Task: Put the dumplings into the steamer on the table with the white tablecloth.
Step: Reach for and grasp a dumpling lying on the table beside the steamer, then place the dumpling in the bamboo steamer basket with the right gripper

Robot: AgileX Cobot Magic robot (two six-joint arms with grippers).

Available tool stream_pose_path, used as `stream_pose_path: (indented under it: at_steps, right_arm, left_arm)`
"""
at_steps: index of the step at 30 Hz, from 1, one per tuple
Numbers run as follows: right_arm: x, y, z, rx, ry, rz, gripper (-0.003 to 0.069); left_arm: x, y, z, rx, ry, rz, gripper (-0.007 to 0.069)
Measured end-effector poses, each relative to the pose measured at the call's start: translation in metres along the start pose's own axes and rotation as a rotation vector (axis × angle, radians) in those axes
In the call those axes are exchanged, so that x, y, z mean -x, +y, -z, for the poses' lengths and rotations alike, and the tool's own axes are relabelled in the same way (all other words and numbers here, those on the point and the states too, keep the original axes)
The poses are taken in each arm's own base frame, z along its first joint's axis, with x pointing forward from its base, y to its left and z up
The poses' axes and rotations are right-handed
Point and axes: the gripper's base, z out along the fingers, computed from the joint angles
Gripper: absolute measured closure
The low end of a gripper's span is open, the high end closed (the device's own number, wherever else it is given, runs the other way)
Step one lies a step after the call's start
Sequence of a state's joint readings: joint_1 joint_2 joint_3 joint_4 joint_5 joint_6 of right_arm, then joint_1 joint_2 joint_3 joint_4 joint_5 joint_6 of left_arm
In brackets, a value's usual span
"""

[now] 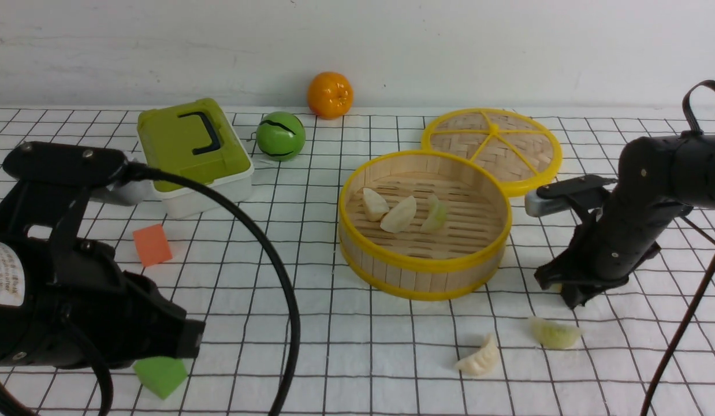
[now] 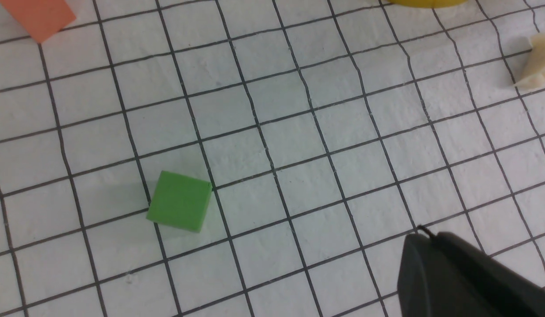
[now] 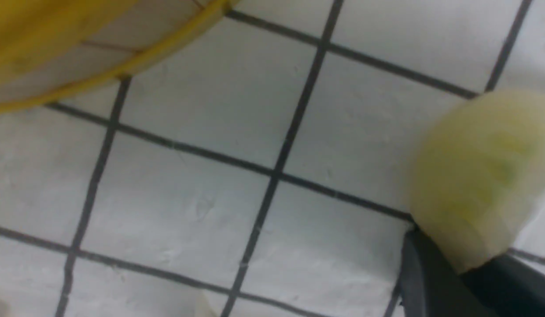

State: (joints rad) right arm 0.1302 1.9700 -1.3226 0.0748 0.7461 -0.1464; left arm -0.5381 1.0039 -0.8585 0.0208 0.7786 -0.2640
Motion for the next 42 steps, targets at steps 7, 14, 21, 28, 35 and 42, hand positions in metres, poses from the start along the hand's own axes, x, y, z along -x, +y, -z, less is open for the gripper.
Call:
stream_pose_path:
  at_steps: [7, 14, 21, 28, 35, 42]
  right_arm:
    - [0.014, 0.005, 0.067, -0.014, -0.154, 0.022, 0.0664]
    - [0.047, 0.042, 0.129, 0.035, -0.352, 0.091, 0.0662]
    - [0.076, 0.074, 0.087, 0.107, -0.361, 0.106, 0.0659]
    - [0.084, 0.072, 0.022, 0.108, -0.298, 0.023, 0.0629]
    - [0.085, 0.073, 0.021, 0.112, -0.271, 0.019, 0.0377]
    - [0.070, 0.072, 0.116, 0.088, -0.150, 0.120, 0.0093]
  left_arm:
    - [-0.002, 0.000, 0.000, 0.004, 0.022, 0.002, 0.0637]
    - [-0.003, 0.001, 0.000, 0.006, 0.028, -0.004, 0.0637]
    - [-0.006, 0.001, 0.000, 0.016, 0.067, -0.007, 0.0637]
    - [-0.013, 0.003, 0.001, 0.035, 0.139, -0.007, 0.0637]
    - [-0.015, 0.004, 0.001, 0.037, 0.162, -0.052, 0.0637]
    - [-0.016, 0.004, 0.002, 0.038, 0.178, -0.086, 0.0636]
